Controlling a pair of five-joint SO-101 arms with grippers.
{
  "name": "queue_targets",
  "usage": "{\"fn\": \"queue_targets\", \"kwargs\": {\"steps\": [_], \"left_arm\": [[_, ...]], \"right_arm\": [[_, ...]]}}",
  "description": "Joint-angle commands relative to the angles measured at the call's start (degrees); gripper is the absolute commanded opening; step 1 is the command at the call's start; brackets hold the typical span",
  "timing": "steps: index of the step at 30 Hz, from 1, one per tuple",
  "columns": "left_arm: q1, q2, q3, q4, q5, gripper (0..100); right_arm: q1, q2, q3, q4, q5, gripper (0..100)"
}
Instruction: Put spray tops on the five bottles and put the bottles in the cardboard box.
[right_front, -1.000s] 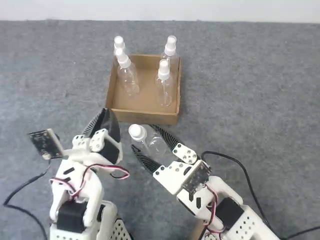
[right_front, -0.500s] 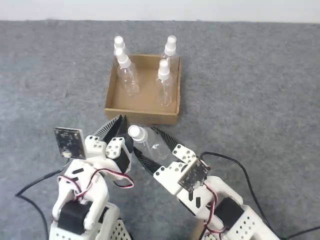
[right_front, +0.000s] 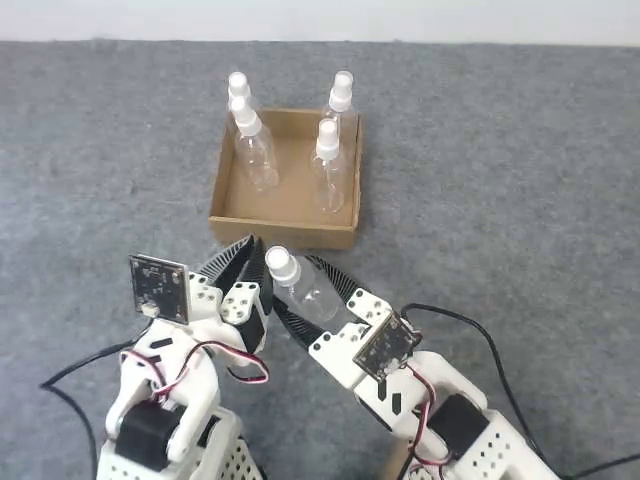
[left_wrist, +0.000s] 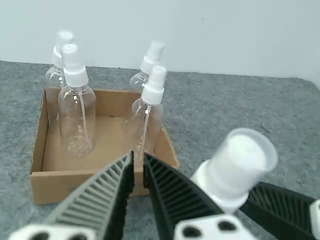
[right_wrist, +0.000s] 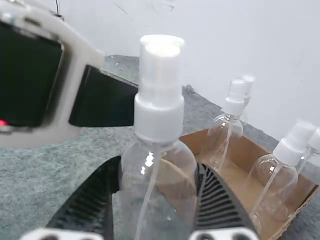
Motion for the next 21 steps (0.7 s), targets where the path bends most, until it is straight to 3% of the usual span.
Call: {"fn": "queue_targets", "kwargs": {"steps": [1, 10, 16, 21], "left_arm": [[3.1, -1.2, 0.0, 1.2, -0.8, 3], [7.0, -1.2, 0.0, 5.4, -3.2, 3], [4.8, -1.2, -0.5, 4.5, -3.0, 3], [-1.3, -1.2, -0.5, 0.4, -2.9, 3]], "right_arm": [[-0.8, -0.5, 1.1, 0.5, -0.2, 0.6], [-0.8, -0.5, 1.1, 0.6, -0.2, 0.6], [-0.7, -0.5, 1.1, 0.6, -0.2, 0.6], [2.6, -0.5, 1.1, 0.6, -0.3, 0.6]]}}
